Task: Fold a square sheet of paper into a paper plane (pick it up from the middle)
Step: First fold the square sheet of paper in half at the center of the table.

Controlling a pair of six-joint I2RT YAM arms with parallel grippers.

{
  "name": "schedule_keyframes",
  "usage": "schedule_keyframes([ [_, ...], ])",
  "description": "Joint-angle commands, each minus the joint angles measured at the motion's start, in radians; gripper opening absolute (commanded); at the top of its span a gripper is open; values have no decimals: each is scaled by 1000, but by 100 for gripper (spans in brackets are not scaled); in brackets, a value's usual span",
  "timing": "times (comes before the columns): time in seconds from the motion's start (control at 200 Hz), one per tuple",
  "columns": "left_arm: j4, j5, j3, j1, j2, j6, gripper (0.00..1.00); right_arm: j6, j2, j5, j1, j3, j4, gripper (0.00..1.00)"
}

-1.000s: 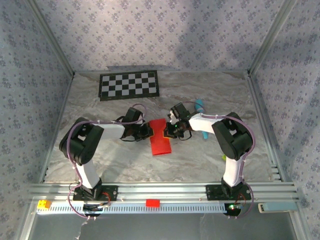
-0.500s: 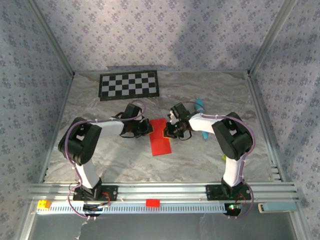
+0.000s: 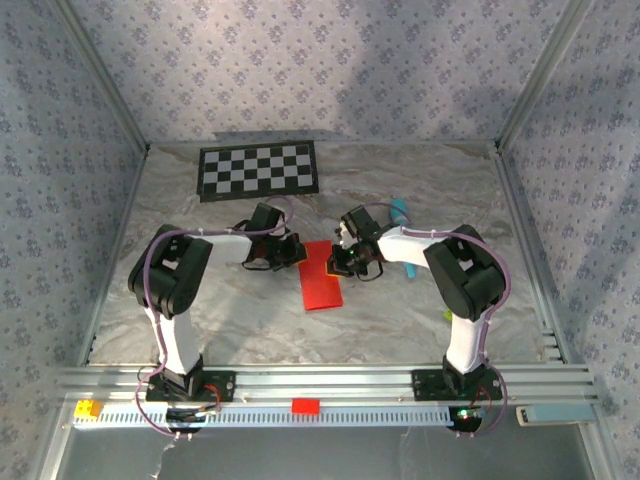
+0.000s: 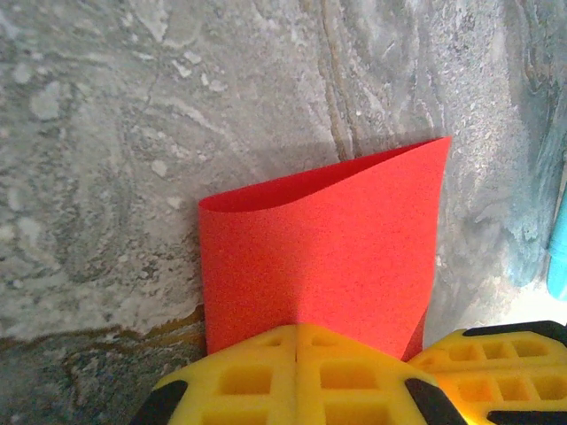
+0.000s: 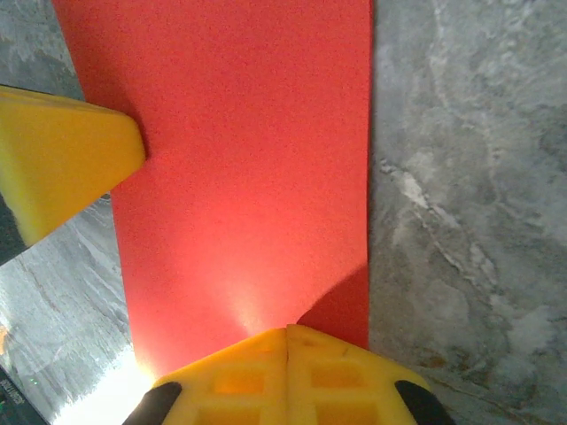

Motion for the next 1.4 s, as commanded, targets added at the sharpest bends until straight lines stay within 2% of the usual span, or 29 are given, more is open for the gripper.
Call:
schedule_keyframes([
  [0.0,-29,-29,-16,12,16,14,2,-1,59,137,3,-54,-135,0],
  [0.23,-79,-9,75,19,-10,24,4,-2,59,136,4,-52,-137,0],
  [0.71,-53,-4,91,53,123,19,2,-3,61,134,4,-54,-135,0],
  [1.144,-100,-86,142,92,127,-39,2,-8,62,140,2,-58,-140,0],
  [1.394,-75,-88,141,103,121,-50,4,-11,63,142,2,-61,-139,0],
])
